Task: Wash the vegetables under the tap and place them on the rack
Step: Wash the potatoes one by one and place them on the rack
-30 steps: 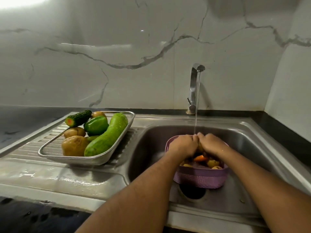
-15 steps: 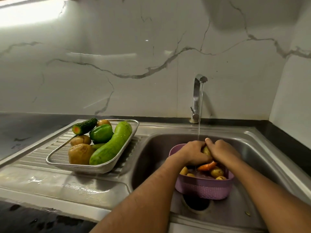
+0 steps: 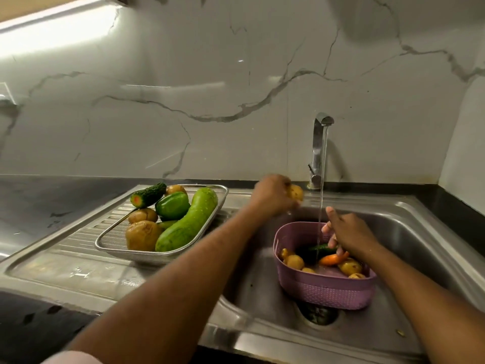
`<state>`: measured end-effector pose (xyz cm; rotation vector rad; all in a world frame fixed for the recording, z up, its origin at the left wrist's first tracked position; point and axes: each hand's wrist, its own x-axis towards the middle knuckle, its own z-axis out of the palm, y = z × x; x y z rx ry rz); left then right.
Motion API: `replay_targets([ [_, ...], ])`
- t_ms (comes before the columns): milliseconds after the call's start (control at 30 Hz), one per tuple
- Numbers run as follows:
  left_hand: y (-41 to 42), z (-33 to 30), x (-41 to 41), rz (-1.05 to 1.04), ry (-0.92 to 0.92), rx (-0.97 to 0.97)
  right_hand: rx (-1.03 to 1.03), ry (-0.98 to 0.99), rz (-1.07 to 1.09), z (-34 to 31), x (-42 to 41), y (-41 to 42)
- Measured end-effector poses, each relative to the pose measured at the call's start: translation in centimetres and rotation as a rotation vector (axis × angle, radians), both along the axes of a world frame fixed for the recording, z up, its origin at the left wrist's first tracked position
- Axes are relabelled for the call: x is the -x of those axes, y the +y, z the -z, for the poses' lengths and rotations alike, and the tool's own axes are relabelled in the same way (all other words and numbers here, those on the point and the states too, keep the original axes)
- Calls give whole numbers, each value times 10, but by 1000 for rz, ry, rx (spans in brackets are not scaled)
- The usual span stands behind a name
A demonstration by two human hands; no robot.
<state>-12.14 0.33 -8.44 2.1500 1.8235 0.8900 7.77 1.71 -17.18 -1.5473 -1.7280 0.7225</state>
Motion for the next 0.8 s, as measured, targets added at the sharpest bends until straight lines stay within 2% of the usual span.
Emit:
replay_targets([
  [133, 5, -31, 59, -127, 15, -27, 76, -47, -12, 2, 2, 5],
  [333, 20, -37, 130, -325, -133, 85, 138, -77, -8, 4, 3, 8],
  [533, 34, -19, 152, -414, 88, 124, 175, -81, -14, 7, 1, 8],
  [667, 33, -12, 151, -508, 260, 59, 194, -95, -10, 7, 0, 8],
  [800, 27, -15, 149, -443, 207, 46, 197, -93, -17, 6, 1, 10],
])
